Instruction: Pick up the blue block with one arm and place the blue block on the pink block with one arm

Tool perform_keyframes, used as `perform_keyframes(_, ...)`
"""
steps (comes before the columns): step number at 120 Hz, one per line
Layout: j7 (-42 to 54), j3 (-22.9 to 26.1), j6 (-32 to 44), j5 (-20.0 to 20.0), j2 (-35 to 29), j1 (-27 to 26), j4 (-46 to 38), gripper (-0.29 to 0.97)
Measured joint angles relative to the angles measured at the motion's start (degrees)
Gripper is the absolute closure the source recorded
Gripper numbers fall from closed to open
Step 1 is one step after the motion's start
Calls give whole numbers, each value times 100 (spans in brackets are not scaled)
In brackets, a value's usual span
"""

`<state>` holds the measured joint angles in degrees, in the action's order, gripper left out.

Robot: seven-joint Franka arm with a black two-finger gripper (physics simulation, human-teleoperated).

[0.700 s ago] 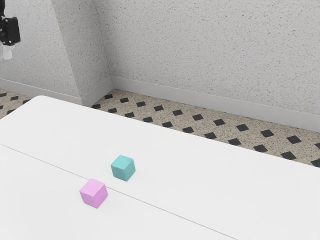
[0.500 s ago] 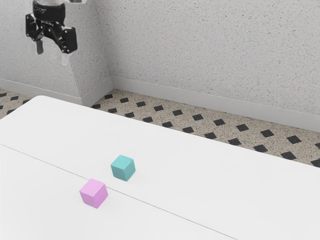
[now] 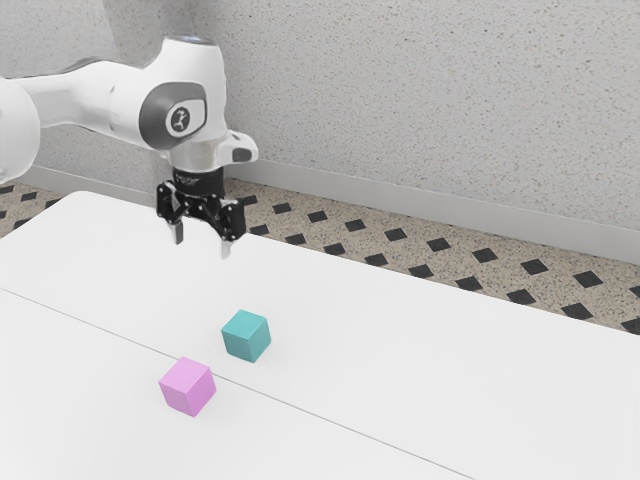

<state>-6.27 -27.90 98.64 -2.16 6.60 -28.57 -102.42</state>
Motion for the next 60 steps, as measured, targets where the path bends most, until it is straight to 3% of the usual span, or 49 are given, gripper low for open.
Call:
perform_keyframes(37, -39, 22, 1257, 224, 779, -73, -638, 0)
perform_keyframes(60, 108, 25, 1744, 625, 1341, -89, -758, 0)
